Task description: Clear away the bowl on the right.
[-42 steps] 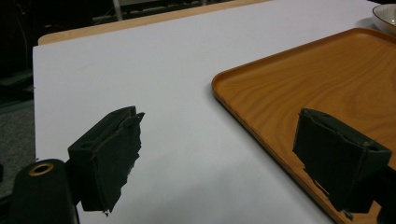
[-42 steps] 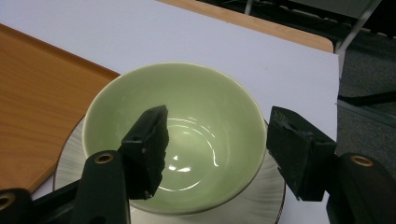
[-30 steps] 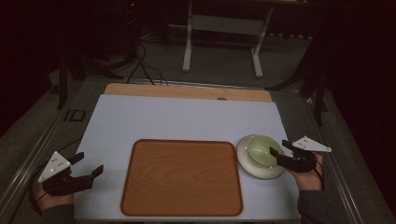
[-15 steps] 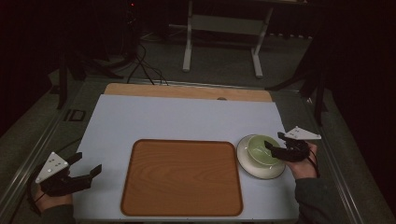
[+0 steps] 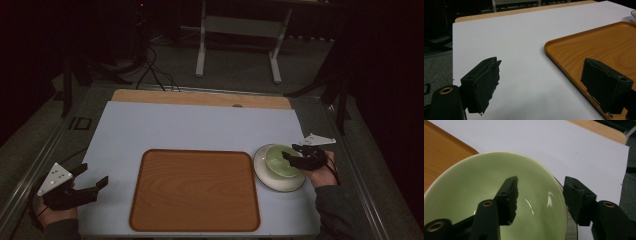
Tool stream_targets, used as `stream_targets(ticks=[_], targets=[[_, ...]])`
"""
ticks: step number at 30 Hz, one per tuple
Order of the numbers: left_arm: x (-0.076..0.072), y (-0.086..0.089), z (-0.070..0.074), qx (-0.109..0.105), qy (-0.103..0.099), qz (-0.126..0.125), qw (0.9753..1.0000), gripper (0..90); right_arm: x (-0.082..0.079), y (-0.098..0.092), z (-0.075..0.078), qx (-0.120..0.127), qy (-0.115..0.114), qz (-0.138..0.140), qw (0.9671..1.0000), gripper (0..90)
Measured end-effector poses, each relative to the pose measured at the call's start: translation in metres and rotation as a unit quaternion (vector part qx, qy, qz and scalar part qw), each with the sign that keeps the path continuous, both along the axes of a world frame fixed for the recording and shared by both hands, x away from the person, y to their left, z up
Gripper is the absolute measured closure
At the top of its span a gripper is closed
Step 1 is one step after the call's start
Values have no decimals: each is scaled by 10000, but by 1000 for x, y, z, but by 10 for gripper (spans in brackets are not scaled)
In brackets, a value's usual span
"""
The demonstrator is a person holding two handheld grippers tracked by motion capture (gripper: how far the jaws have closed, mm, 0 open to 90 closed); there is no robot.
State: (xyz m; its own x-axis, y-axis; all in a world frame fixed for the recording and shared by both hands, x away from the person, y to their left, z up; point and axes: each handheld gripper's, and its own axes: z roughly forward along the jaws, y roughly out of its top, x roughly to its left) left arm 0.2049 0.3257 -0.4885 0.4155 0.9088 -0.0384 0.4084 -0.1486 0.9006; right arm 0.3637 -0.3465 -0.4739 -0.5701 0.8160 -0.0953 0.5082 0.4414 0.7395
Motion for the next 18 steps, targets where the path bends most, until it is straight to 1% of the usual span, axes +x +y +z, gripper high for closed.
stream_targets(ticks=[5,10,14,18], targets=[[-1,1,0,-36,-27,46,10000,152,5,-1,3,-15,179,-2,9998,509],[-1,2,0,-54,-32,69,10000,152,9,-2,3,-111,308,-14,9995,533],[-1,2,0,-56,-35,83,9999,152,12,-2,1,-146,359,-47,9992,539],[-1,2,0,-70,-45,94,9999,152,15,-2,-2,-165,469,-68,9987,541]])
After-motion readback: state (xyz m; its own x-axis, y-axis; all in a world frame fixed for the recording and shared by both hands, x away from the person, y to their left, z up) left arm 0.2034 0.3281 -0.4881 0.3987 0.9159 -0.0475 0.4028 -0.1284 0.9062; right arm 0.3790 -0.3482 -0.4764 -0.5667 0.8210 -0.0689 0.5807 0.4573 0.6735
